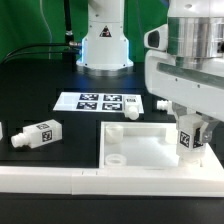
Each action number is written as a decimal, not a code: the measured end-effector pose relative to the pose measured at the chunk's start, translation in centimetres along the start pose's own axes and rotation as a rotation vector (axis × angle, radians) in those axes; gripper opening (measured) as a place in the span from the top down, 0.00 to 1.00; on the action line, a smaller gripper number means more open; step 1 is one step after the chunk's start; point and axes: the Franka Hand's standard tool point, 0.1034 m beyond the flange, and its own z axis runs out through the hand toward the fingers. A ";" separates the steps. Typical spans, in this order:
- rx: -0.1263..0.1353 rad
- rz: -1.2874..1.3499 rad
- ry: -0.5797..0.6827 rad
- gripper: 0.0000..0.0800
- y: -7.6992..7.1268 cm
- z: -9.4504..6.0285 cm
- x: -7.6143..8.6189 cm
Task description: Assemble one leg
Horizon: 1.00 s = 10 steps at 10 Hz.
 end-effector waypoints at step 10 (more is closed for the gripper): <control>0.014 -0.202 -0.031 0.19 0.0 0.3 0.0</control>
Offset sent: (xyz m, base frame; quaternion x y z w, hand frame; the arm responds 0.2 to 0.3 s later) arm 0.0000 0.0000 0.0000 0.0000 0.0000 0.0650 0.9979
